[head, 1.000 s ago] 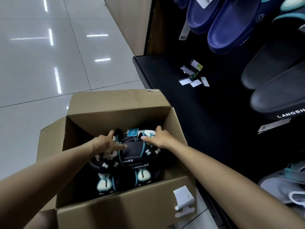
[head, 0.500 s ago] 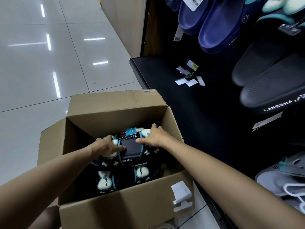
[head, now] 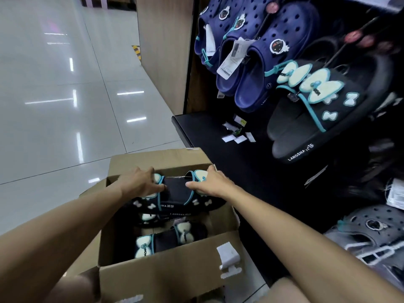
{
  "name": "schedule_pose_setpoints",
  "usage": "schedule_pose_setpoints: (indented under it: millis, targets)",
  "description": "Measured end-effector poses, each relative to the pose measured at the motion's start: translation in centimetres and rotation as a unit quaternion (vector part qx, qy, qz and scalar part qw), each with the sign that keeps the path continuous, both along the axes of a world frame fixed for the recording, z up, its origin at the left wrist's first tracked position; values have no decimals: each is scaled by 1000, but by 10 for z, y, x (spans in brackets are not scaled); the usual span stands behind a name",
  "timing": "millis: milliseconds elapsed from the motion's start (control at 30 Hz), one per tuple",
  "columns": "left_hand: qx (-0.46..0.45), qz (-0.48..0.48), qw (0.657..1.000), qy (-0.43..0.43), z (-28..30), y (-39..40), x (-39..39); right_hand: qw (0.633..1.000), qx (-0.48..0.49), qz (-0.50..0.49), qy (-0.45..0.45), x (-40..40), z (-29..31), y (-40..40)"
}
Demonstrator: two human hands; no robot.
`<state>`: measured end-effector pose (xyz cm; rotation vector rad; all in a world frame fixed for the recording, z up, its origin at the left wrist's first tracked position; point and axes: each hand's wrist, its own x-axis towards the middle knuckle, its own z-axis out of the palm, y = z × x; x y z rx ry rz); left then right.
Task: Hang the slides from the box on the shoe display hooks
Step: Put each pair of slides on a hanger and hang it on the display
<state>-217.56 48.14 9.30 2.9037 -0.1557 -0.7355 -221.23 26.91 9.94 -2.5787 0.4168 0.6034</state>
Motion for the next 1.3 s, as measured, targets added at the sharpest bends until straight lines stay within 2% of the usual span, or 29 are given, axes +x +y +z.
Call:
schedule_pose_setpoints:
  millis: [433, 600, 767, 967, 1067, 1300]
  targets:
    - [-20, -27, 996, -81, 76, 3, -72, 996, 41, -29, -77, -76, 62, -10]
    - [-65, -19, 997, -46, 74, 5, -82, 994, 62, -43, -80, -93, 71, -12]
    - [-99, -15, 987, -127, 78, -4, -83, 990, 66, -67, -105, -95, 70, -17]
    - [-204, 1, 962, -180, 85, -11, -64, 983, 84, -100, -133, -85, 72, -20]
    - [-217, 1, 954, -208, 86, -11, -56, 977, 113, -109, -147, -82, 72, -20]
    - [-209, -18, 960, -185, 86, 6, -41, 975, 136, -87, -155, -81, 66, -16]
